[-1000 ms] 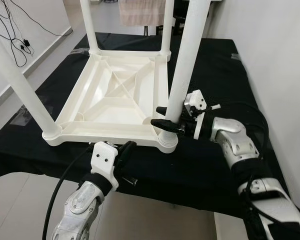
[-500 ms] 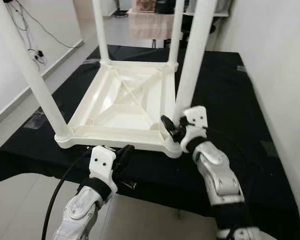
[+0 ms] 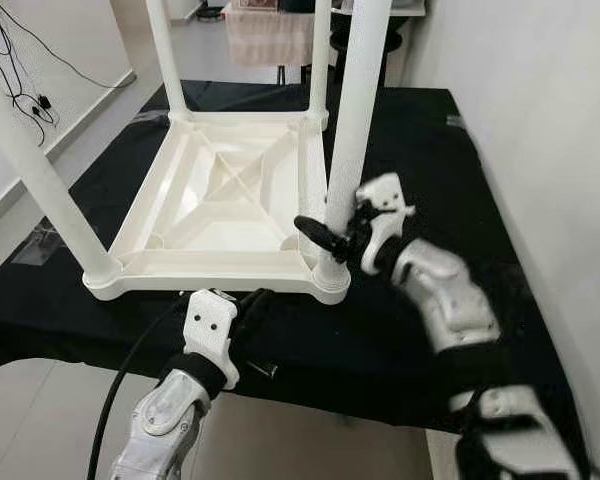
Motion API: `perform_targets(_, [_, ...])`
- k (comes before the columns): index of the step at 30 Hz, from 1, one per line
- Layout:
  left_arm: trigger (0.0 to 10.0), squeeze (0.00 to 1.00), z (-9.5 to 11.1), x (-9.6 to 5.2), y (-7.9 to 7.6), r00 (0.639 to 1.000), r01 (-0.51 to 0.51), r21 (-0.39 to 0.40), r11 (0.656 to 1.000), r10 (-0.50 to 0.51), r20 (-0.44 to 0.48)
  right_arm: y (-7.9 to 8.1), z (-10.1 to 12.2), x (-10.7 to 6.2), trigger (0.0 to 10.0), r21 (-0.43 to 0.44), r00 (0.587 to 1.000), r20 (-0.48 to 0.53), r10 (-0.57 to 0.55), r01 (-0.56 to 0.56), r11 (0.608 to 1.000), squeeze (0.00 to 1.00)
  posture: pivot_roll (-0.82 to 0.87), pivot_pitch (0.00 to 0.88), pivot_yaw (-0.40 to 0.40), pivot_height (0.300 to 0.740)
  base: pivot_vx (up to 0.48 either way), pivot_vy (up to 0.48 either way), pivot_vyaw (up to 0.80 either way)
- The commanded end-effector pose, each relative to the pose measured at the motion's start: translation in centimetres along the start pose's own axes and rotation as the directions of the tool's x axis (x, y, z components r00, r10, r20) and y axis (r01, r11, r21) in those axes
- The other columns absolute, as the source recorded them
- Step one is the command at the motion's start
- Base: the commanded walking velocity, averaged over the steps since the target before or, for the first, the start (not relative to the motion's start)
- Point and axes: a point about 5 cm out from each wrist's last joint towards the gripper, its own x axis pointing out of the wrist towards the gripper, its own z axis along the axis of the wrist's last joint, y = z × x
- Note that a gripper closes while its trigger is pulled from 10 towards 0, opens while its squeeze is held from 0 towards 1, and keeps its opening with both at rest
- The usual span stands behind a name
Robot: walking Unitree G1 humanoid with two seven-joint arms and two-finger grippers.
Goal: Building children table
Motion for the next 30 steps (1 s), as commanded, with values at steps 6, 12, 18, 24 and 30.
perform_targets(6, [10.0, 0.00, -0.5, -0.1, 0.0, 1.000, -0.006, -0.001, 1.000, 0.006, -0.028, -0.5, -1.0, 0.3, 10.0, 0.045, 0.993, -0.026, 0.114, -0.113, 0.993, 0.00, 0.10, 0.091, -0.028, 0.740, 0.000, 0.000, 0.00])
perform_targets(12, [10.0, 0.00, -0.6, -0.1, 0.0, 1.000, -0.002, -0.002, 1.000, 0.002, -0.029, -0.8, -0.3, 0.9, 0.0, 0.091, 0.969, 0.011, 0.248, -0.247, 0.965, 0.00, 0.11, 0.093, -0.029, 0.740, 0.000, 0.000, 0.00])
perform_targets(18, [10.0, 0.00, -0.6, -0.2, 0.0, 1.000, -0.002, -0.001, 1.000, 0.002, -0.030, -0.9, -0.2, 1.0, 0.0, 0.102, 0.956, 0.023, 0.294, -0.294, 0.950, 0.00, 0.10, 0.100, -0.034, 0.740, 0.000, 0.000, 0.00])
perform_targets(24, [10.0, 0.00, -0.5, -0.1, 0.0, 1.000, -0.004, -0.003, 1.000, 0.003, -0.030, -0.9, -1.6, 0.5, 0.0, 0.082, 0.977, 0.009, 0.211, -0.211, 0.974, 0.00, 0.10, 0.105, -0.036, 0.740, 0.000, 0.000, 0.00])
perform_targets(30, [10.0, 0.00, -0.4, -0.2, 0.4, 1.000, -0.004, -0.003, 1.000, 0.004, -0.029, 2.6, -6.5, 0.3, 0.0, 0.064, 0.906, -0.117, -0.407, 0.415, 0.907, 0.00, 0.08, 0.127, -0.024, 0.740, 0.000, 0.000, 0.00])
